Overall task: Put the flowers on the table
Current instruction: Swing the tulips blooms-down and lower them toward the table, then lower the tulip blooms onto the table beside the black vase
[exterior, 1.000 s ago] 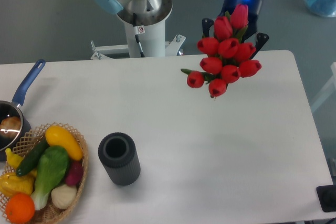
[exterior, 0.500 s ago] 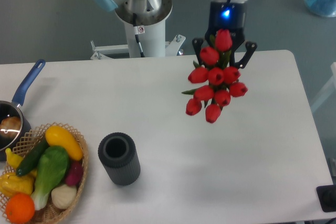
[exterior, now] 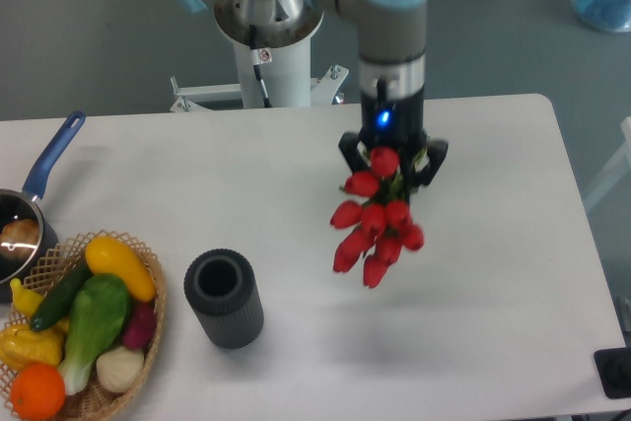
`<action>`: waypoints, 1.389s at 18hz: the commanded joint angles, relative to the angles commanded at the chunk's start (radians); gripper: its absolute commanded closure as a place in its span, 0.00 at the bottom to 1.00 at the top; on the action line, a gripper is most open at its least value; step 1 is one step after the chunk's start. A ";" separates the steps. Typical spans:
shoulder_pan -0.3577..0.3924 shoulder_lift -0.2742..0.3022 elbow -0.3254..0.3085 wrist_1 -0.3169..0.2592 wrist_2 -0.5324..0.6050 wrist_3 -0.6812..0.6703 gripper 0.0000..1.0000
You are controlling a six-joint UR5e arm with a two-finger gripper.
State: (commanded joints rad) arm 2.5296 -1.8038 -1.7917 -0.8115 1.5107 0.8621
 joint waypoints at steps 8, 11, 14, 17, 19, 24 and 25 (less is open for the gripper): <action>-0.051 -0.123 0.003 0.008 0.121 0.008 0.56; -0.052 -0.157 0.008 0.011 0.114 0.008 0.56; -0.054 -0.166 0.003 0.009 0.114 0.005 0.56; -0.054 -0.180 0.005 0.011 0.115 0.005 0.56; -0.054 -0.184 0.006 0.011 0.114 0.005 0.56; -0.054 -0.200 0.008 0.014 0.114 0.003 0.55; -0.054 -0.200 0.008 0.014 0.114 0.005 0.55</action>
State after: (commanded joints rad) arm 2.4758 -2.0034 -1.7840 -0.7977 1.6245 0.8667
